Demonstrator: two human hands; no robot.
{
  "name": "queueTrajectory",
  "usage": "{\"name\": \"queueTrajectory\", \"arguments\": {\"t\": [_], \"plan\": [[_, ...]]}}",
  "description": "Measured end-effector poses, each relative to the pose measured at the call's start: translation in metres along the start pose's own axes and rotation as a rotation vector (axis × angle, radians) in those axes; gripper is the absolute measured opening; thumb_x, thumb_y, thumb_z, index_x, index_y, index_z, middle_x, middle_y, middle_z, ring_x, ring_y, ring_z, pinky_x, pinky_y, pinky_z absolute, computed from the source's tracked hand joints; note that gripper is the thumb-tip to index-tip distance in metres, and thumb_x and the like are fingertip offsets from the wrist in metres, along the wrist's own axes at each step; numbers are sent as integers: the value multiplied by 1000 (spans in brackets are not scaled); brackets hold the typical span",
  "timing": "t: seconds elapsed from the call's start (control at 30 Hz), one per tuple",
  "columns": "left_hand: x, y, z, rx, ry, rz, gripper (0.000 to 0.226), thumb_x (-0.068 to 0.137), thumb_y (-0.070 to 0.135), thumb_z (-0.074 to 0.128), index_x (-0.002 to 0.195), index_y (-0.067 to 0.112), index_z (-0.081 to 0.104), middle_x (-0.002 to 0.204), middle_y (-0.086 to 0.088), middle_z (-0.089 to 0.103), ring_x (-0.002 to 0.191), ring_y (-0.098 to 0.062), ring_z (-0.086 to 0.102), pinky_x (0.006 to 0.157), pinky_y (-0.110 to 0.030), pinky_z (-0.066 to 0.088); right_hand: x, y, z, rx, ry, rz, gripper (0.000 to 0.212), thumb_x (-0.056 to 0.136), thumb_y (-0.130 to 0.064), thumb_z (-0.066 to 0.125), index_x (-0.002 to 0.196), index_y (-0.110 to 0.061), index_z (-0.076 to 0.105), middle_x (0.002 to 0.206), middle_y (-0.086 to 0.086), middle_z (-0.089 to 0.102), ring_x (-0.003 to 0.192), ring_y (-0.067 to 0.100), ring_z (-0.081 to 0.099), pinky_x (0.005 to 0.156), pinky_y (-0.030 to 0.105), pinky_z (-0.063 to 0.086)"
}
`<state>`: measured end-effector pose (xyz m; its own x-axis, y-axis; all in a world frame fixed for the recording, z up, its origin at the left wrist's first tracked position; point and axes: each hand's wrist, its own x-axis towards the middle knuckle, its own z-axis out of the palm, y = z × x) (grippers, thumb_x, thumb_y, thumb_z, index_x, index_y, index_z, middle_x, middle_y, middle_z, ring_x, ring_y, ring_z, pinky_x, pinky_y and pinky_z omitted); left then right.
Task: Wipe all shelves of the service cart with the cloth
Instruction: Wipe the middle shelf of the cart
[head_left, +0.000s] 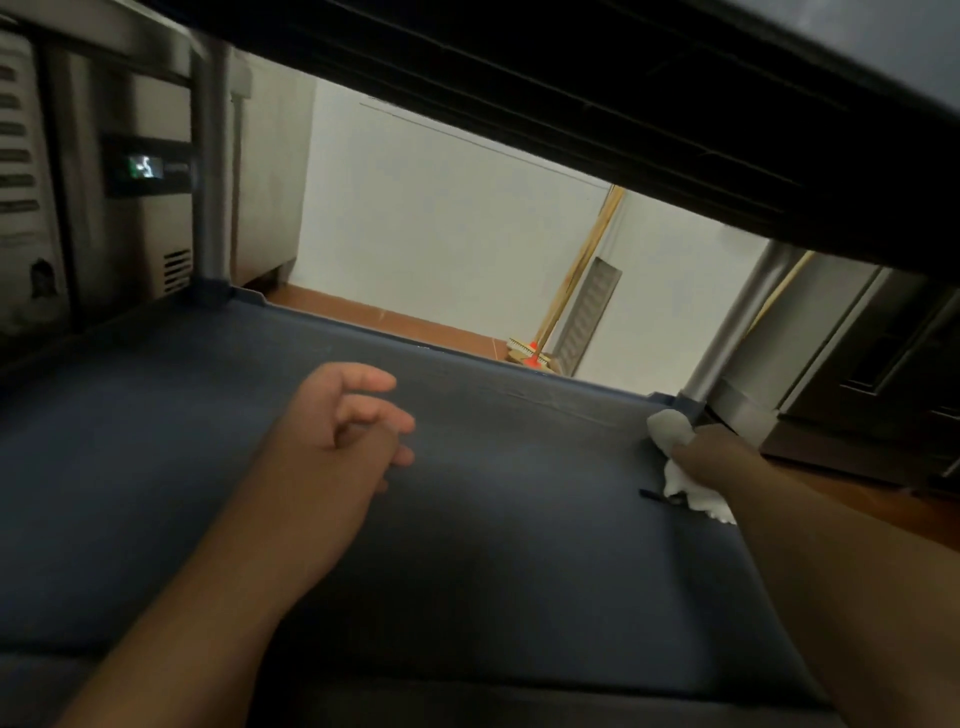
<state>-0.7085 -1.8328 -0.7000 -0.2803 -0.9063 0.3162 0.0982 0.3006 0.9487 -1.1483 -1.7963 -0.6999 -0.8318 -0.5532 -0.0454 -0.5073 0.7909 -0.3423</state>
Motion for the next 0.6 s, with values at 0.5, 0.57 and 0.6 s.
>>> {"name": "queueTrajectory", "arguments": {"t": [0.5,0.57,0.6], "plan": [[13,5,-177,-154,265,-94,32,89,-7,47,109,17,56,97,-7,71,84,-20,70,70,-34,56,-159,-319,117,-107,-139,-380,24,80,-29,64,99,-15,69,74,6,73,67,24,71,69,38,62],[13,3,-195,-196,312,-103,33,89,-8,48,104,21,57,94,-6,71,81,-20,70,71,-37,55,-181,-361,136,-103,-127,-456,28,81,-31,62,108,-23,65,75,4,72,67,23,71,64,34,59],[12,2,-200,-203,308,-112,35,88,-8,48,103,23,56,93,-4,71,80,-19,70,71,-38,54,-192,-380,145,-97,-127,-501,30,80,-34,61,108,-24,65,75,3,72,67,23,71,65,34,58]]}}
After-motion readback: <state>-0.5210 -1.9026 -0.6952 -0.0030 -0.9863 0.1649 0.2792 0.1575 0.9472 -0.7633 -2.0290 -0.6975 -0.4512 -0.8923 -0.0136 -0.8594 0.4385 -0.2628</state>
